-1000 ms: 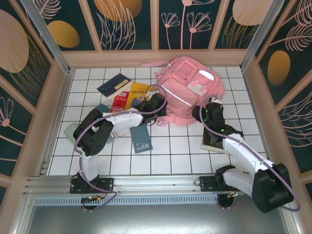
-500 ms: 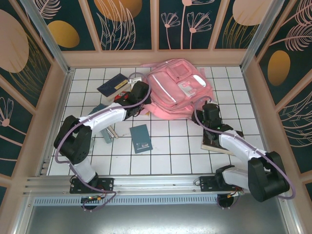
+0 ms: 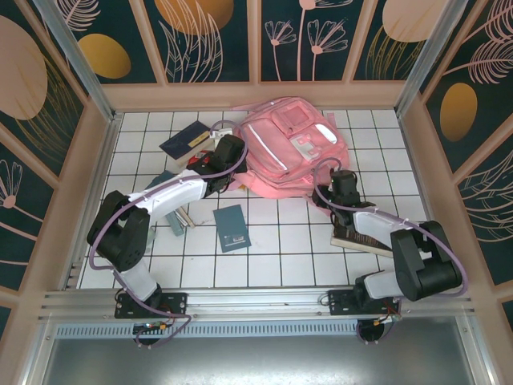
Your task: Pack books, pencil case, and school supplies into a backpack
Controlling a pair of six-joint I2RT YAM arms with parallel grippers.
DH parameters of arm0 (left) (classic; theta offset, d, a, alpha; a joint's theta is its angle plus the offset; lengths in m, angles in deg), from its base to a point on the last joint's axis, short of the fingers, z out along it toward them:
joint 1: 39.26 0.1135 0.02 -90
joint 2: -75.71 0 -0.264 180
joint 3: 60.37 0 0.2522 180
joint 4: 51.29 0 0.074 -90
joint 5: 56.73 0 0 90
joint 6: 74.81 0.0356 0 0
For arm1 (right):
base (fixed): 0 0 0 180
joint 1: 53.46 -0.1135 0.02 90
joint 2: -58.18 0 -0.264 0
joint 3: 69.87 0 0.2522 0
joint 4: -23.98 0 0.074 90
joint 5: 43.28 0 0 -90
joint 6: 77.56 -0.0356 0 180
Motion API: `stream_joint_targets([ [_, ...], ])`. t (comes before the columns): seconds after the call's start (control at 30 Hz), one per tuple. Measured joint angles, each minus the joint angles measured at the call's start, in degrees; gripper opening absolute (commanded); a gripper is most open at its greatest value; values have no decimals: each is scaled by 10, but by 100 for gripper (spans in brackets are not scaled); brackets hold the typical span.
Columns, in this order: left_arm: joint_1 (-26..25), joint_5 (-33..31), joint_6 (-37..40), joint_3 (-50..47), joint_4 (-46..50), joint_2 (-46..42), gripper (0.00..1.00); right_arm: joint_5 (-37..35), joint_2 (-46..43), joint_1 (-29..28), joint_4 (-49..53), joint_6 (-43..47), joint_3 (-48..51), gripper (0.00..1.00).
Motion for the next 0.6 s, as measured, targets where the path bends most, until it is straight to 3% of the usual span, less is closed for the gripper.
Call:
stream_joint_targets([
  [0.4,0,8,0,0,2,0,0,-3,61,4,-35,0,0,25],
  [0.6,0,13,0,2,6,0,0,-3,86,5,-48,0,-2,28],
])
